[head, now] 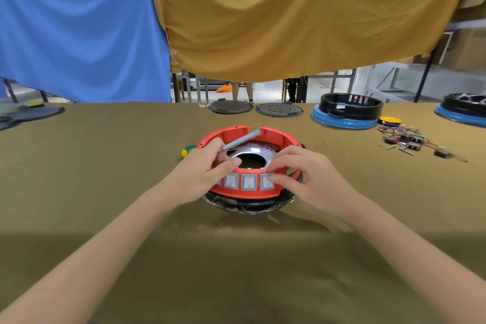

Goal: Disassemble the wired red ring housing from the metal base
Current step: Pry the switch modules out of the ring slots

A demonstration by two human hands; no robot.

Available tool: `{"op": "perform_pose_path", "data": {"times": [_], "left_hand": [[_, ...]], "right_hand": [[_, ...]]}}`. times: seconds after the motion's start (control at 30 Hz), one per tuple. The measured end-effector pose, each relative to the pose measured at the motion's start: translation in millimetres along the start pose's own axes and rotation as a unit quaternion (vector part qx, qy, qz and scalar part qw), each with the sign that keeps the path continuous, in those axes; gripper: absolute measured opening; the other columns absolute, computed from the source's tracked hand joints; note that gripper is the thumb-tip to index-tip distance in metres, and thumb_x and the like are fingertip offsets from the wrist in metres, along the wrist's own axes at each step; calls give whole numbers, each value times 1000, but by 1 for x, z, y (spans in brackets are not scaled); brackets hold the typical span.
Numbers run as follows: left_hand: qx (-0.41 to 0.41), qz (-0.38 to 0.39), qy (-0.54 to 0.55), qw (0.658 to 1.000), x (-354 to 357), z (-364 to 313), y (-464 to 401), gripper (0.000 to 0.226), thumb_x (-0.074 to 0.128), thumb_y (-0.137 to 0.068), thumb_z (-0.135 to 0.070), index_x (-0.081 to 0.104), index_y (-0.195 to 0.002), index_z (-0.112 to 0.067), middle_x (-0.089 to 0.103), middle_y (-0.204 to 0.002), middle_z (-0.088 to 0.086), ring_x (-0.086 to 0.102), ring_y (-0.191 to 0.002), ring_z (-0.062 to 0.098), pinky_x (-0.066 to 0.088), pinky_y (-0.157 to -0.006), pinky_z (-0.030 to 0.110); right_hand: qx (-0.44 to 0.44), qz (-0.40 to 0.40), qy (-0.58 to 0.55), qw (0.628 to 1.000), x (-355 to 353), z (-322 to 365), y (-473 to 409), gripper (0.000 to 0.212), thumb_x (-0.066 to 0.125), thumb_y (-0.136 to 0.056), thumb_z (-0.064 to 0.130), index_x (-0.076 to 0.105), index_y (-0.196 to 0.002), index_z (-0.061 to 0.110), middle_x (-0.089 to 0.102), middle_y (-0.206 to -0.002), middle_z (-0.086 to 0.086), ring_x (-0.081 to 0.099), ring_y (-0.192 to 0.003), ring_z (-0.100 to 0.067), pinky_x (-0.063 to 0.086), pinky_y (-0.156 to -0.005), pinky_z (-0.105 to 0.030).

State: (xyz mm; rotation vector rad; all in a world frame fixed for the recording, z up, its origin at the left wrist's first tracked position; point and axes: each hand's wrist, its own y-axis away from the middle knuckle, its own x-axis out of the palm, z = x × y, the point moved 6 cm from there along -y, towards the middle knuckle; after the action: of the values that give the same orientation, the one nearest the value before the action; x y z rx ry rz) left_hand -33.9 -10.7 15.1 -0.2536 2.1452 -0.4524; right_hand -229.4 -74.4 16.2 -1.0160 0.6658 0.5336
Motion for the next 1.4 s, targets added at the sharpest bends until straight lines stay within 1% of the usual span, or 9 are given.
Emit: {"op": "perform_pose_path", "data": {"times": [0.13, 0.43, 0.8, 0.97, 1.07, 1.17, 1.27, 1.33, 1.4], "left_hand": [[14, -5, -14, 1000, 2, -2, 0, 31, 48, -100, -40, 35, -79, -22, 52, -73, -2, 45, -59, 1, 39, -55, 16], [45, -29, 11, 998, 6, -9, 5, 31, 45, -99, -38, 30, -74, -28, 46, -65, -7, 41, -56, 5, 34, -51, 20], [79, -33, -41, 995, 14, -27, 7, 32, 45, -100, -36, 31, -74, -24, 39, -59, -10, 41, -54, 7, 32, -52, 19], [66, -22, -26, 997, 19, -27, 5, 32, 44, -100, -37, 32, -75, -21, 38, -58, -11, 39, -53, 9, 31, -51, 21], [49, -8, -24, 998, 18, -26, 6, 31, 43, -101, -36, 33, -76, -21, 39, -59, -11, 40, -53, 7, 31, -51, 20], [29, -12, -20, 999, 16, -31, 6, 33, 37, -101, -41, 39, -77, -19, 45, -61, -6, 43, -54, 8, 36, -51, 23], [28, -18, -30, 999, 15, -42, 3, 35, 30, -103, -43, 44, -80, -20, 60, -74, 6, 55, -66, 22, 46, -62, 41], [43, -4, -54, 998, 18, -50, 0, 35, 31, -104, -40, 43, -77, -22, 56, -72, 2, 53, -66, 22, 46, -64, 47], [53, 25, -77, 995, 24, -53, -2, 36, 33, -104, -41, 43, -77, -21, 53, -71, 0, 52, -66, 19, 47, -65, 46]], "right_hand": [[-85, -60, 67, 992, 3, 15, 10, 4, 73, -88, 11, 73, -92, 13, 67, -103, 5, 62, -94, -8, 54, -80, -24], [-92, -66, 95, 989, 8, 23, 16, 24, 79, -83, 21, 66, -98, 7, 65, -106, -2, 62, -98, -18, 57, -79, -34], [-27, -22, 86, 996, 8, 27, 7, 24, 79, -81, 18, 61, -95, 11, 60, -104, 2, 56, -96, -15, 54, -76, -32], [-17, 19, 72, 997, 8, 31, 1, 26, 74, -82, 21, 49, -88, 20, 45, -97, 17, 45, -90, 1, 42, -68, -12], [-8, 34, 42, 999, 7, 26, 1, 26, 74, -83, 23, 49, -89, 20, 45, -95, 20, 47, -91, 6, 40, -67, -11], [36, -35, -53, 997, -1, 16, 8, 21, 71, -89, 25, 55, -100, 19, 58, -102, 9, 57, -97, -8, 51, -77, -24], [82, -127, -154, 976, -13, 10, 5, 29, 69, -92, 29, 53, -115, 25, 61, -100, 11, 61, -91, -9, 53, -77, -25], [92, -76, -165, 979, -14, 10, -6, 39, 68, -92, 36, 49, -126, 33, 59, -101, 11, 59, -83, -7, 52, -70, -21], [57, 1, -94, 994, -13, 13, -18, 26, 65, -94, 33, 60, -119, 30, 62, -95, 13, 58, -81, -4, 48, -68, -17]]}}
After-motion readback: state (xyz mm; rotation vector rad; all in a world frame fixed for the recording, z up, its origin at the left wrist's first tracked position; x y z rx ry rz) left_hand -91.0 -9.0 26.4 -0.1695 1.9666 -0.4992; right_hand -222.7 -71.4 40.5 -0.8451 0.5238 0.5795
